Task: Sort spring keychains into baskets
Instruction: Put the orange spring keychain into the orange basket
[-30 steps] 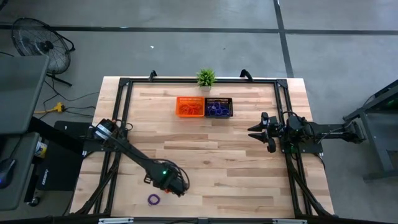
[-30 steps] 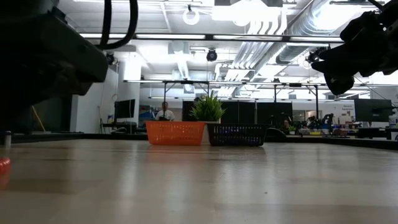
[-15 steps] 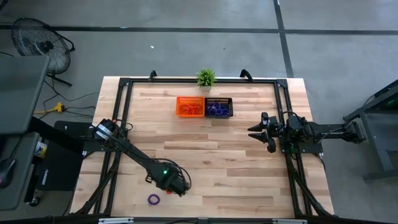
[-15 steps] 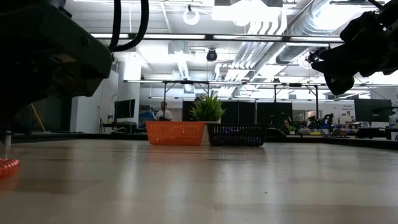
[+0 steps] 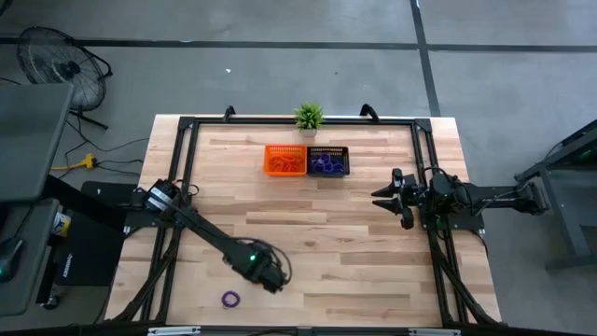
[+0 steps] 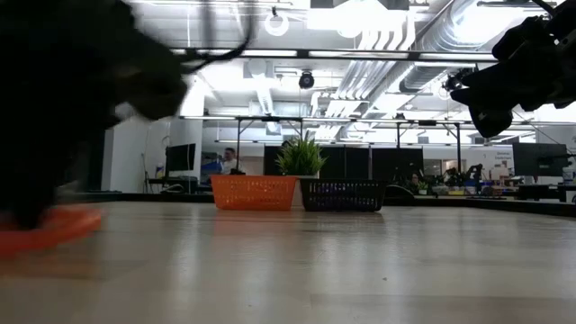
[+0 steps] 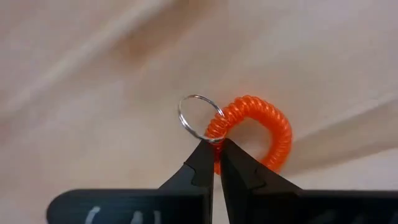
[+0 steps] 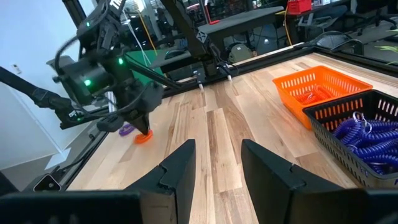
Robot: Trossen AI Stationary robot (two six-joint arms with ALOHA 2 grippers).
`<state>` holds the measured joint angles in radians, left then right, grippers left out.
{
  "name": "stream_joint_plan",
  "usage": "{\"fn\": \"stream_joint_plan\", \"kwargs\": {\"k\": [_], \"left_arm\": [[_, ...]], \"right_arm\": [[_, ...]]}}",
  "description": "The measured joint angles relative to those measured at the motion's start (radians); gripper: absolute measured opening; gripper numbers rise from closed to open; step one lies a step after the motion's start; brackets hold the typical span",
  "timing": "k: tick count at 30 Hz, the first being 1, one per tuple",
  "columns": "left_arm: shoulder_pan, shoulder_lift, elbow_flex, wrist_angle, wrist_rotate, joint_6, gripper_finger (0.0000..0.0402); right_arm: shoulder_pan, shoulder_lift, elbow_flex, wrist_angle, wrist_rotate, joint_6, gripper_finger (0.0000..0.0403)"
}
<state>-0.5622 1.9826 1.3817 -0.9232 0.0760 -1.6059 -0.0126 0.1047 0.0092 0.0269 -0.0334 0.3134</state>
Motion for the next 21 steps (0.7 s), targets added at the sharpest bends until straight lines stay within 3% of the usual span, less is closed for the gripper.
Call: {"fn": "stream_joint_plan", "kwargs": {"k": [11, 15, 21], "left_arm": [[0.07, -0.082, 0.203, -0.28, -0.226, 0.383, 0.0008], [0.109, -0.082, 0.29, -0.42, -0.258, 0.589, 0.0008], [0.206, -0.083, 0.37, -0.496, -0.316, 0.877, 0.0008]], "right_arm": [[0.0, 0.0, 0.0, 0.0, 0.0, 0.0, 0.0124], [0.0, 0.0, 0.0, 0.0, 0.0, 0.0, 0.0124], [0.0, 0.0, 0.0, 0.0, 0.0, 0.0, 0.0124]]}}
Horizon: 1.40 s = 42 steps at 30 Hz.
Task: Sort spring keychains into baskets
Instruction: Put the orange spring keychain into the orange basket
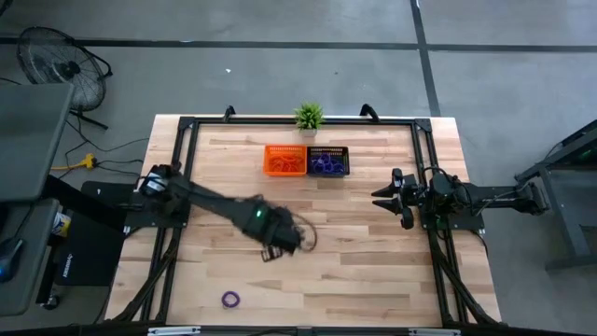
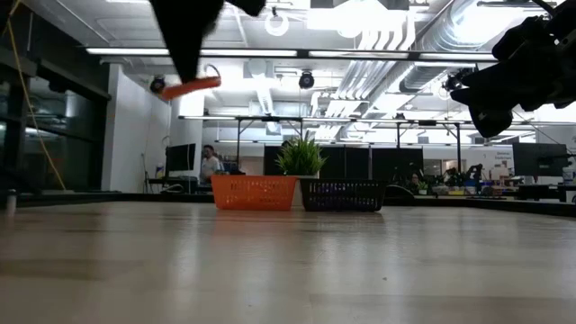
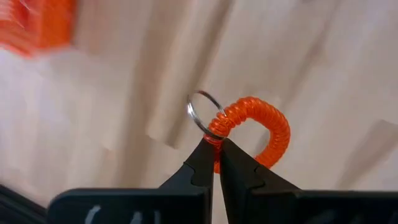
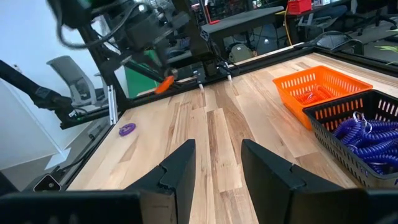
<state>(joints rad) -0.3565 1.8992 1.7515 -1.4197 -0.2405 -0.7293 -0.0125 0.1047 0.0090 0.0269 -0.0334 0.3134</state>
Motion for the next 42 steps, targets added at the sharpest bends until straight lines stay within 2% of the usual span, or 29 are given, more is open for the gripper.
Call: {"fn": "stream_joint_plan", "kwargs": {"k": [7, 16, 27, 33, 42], "left_arm": [[0.149, 0.0, 0.004, 0.023, -0.037, 0.276, 0.0008], [0.385, 0.0, 0.004, 0.108, -0.062, 0.544, 0.0008], [0.682, 0.001, 0.004, 0.222, 0.003, 0.759, 0.0008], [0.76, 0.064, 0.0, 0.226, 0.033, 0.809, 0.0008], [0.776, 0.1, 0.005, 0.264, 0.043, 0.934, 0.0008]], "right_arm": [[0.0, 0.0, 0.0, 0.0, 0.0, 0.0, 0.0124], [0.0, 0.0, 0.0, 0.0, 0.0, 0.0, 0.0124], [0.0, 0.0, 0.0, 0.0, 0.0, 0.0, 0.0124], [0.0, 0.0, 0.0, 0.0, 0.0, 0.0, 0.0124], [0.0, 0.0, 0.0, 0.0, 0.0, 0.0, 0.0124]]}}
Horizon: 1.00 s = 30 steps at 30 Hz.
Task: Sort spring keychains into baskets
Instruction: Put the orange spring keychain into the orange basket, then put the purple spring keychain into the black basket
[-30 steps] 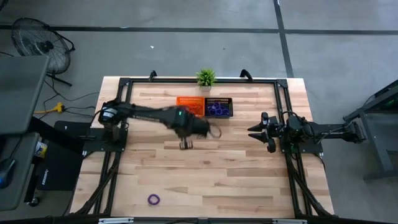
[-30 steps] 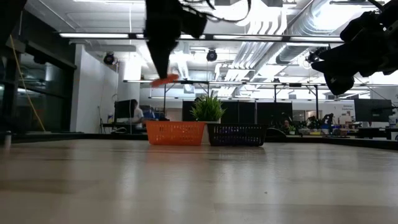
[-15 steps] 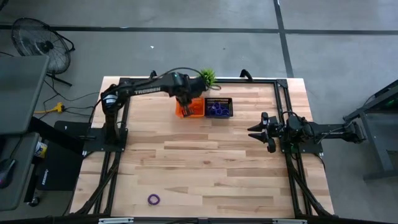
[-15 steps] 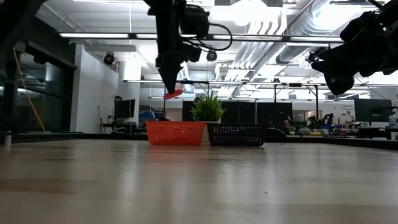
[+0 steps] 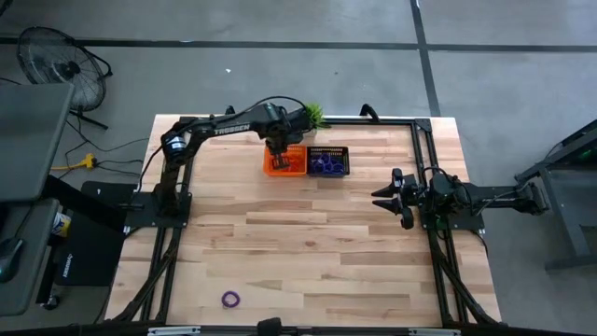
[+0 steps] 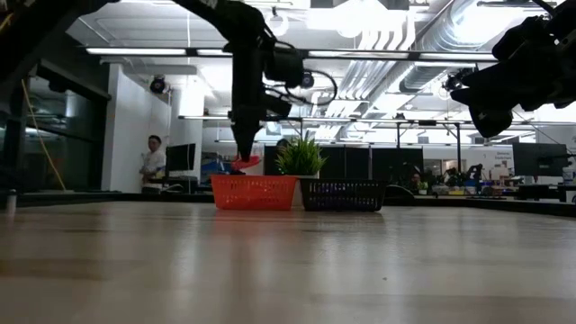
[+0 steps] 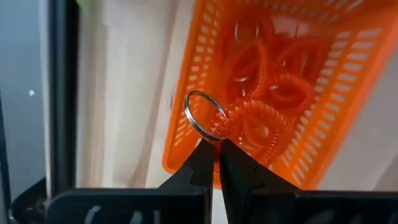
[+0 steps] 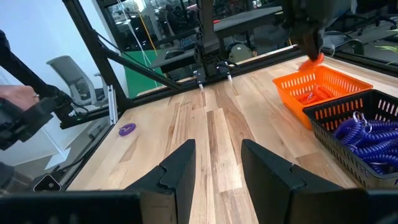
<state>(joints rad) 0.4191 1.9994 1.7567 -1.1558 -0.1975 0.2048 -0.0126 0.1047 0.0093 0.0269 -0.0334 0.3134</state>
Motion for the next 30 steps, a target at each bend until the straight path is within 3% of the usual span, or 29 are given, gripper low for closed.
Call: {"fn": "stream_joint_plan", "kwargs": {"k": [5, 18, 24, 30], "left_arm": [[0.0, 0.018, 0.002, 0.001, 0.0, 0.008, 0.0019], [-0.007, 0.027, -0.002, -0.009, 0.013, 0.029, 0.0133], [-0.017, 0.028, -0.002, -0.031, 0.048, -0.019, 0.0142], [-0.04, -0.027, 0.0, -0.074, 0.166, -0.186, 0.0142]], "right_arm": [[0.0, 0.0, 0.0, 0.0, 0.0, 0.0, 0.0124], [0.0, 0.0, 0.0, 0.0, 0.0, 0.0, 0.0124], [0.0, 0.0, 0.0, 0.0, 0.0, 0.0, 0.0124], [0.0, 0.0, 0.0, 0.0, 0.0, 0.0, 0.0124]]}}
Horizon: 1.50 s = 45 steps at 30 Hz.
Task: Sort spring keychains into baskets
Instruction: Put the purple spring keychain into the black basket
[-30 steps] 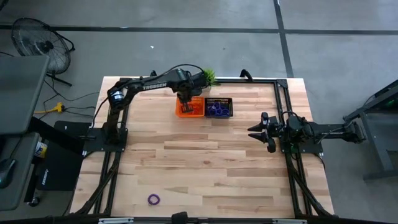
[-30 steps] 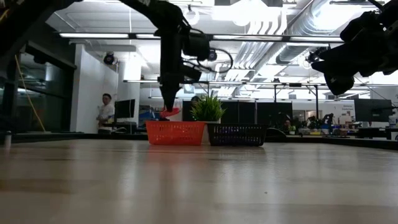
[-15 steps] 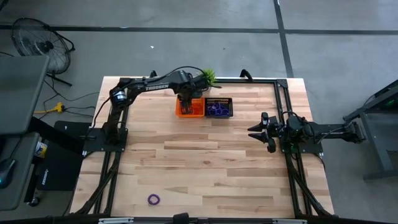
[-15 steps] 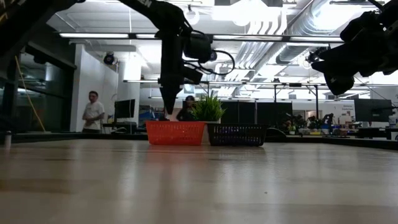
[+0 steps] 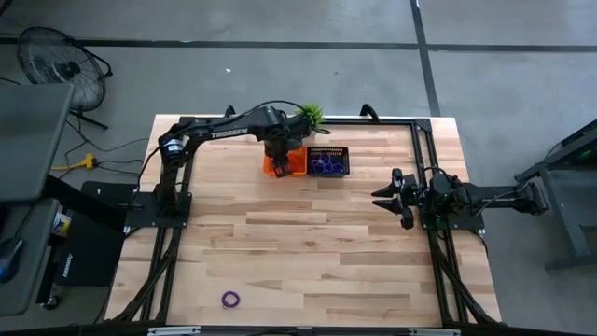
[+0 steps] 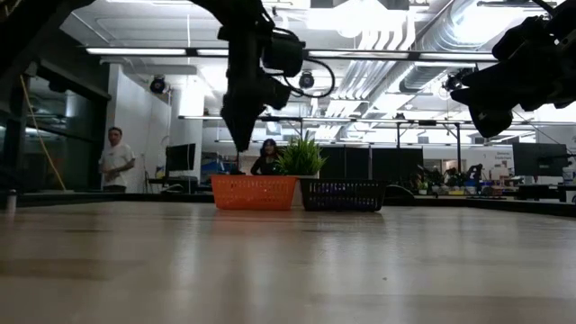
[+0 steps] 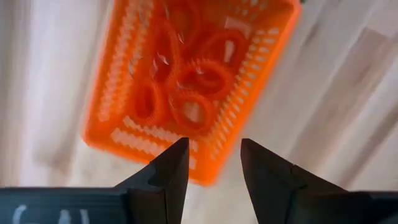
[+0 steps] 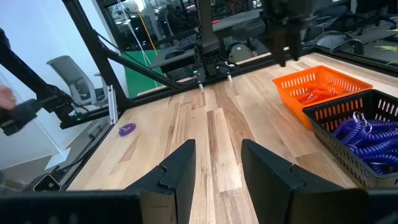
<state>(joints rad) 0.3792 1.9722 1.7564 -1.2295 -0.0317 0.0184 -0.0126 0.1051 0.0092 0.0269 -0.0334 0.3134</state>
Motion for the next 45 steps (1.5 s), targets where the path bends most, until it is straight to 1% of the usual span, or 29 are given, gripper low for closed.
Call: {"fn": "stream_joint_plan", "kwargs": {"k": [5, 7, 9, 12, 14, 16, 17, 20, 22, 24, 25, 26, 29, 31, 34, 37, 39, 42, 45], "left_arm": [[-0.027, -0.038, -0.002, -0.067, 0.026, -0.199, 0.0142], [-0.035, -0.073, -0.017, -0.103, 0.027, -0.271, 0.0143], [-0.053, -0.1, -0.041, -0.106, 0.024, -0.351, 0.0143], [-0.088, -0.159, -0.121, -0.118, 0.024, -0.453, 0.0143], [-0.128, -0.206, -0.177, -0.098, 0.025, -0.528, 0.0143], [-0.176, -0.267, -0.263, -0.105, 0.025, -0.599, 0.0143], [-0.205, -0.296, -0.302, -0.111, 0.025, -0.639, 0.0143], [-0.311, -0.372, -0.421, -0.061, 0.027, -0.783, 0.0143], [-0.403, -0.418, -0.497, -0.081, 0.038, -0.893, 0.0143], [-0.499, -0.46, -0.556, -0.025, 0.053, -1.002, 0.0143], [-0.553, -0.477, -0.588, -0.034, 0.058, -1.053, 0.0143], [-0.606, -0.486, -0.611, -0.044, 0.07, -1.106, 0.0143], [-0.75, -0.484, -0.652, 0.053, 0.097, -1.247, 0.0143], [-0.842, -0.484, -0.674, 0.063, 0.109, -1.322, 0.0143], [-0.937, -0.477, -0.7, 0.208, 0.129, -1.383, 0.0143], [-0.992, -0.43, -0.706, 0.304, 0.13, -1.413, 0.0143], [-1.023, -0.408, -0.703, 0.338, 0.135, -1.415, 0.0143], [-1.053, -0.362, -0.704, 0.399, 0.157, -1.392, 0.0143], [-1.07, -0.313, -0.704, 0.451, 0.171, -1.313, 0.0143]], "right_arm": [[0.0, 0.0, 0.0, 0.0, 0.0, 0.0, 0.0124], [0.0, 0.0, 0.0, 0.0, 0.0, 0.0, 0.0124], [0.0, 0.0, 0.0, 0.0, 0.0, 0.0, 0.0124], [0.0, 0.0, 0.0, 0.0, 0.0, 0.0, 0.0124], [0.0, 0.0, 0.0, 0.0, 0.0, 0.0, 0.0124], [0.0, 0.0, 0.0, 0.0, 0.0, 0.0, 0.0124], [0.0, 0.0, 0.0, 0.0, 0.0, 0.0, 0.0124], [0.0, 0.0, 0.0, 0.0, 0.0, 0.0, 0.0124], [0.0, 0.0, 0.0, 0.0, 0.0, 0.0, 0.0124], [0.0, 0.0, 0.0, 0.0, 0.0, 0.0, 0.0124], [0.0, 0.0, 0.0, 0.0, 0.0, 0.0, 0.0124], [0.0, 0.0, 0.0, 0.0, 0.0, 0.0, 0.0124], [0.0, 0.004, 0.0, 0.001, 0.0, 0.0, 0.0124], [0.0, 0.006, 0.0, 0.001, 0.0, 0.0, 0.0124], [0.0, 0.007, 0.0, 0.001, 0.0, 0.0, 0.0124], [0.0, 0.007, 0.0, 0.002, 0.0, 0.0, 0.0124], [0.0, 0.007, 0.0, 0.002, 0.0, 0.0, 0.0124], [0.0, 0.006, 0.0, 0.003, 0.0, 0.0, 0.0124], [0.0, 0.006, 0.0, 0.004, 0.0, 0.0, 0.0124]]}}
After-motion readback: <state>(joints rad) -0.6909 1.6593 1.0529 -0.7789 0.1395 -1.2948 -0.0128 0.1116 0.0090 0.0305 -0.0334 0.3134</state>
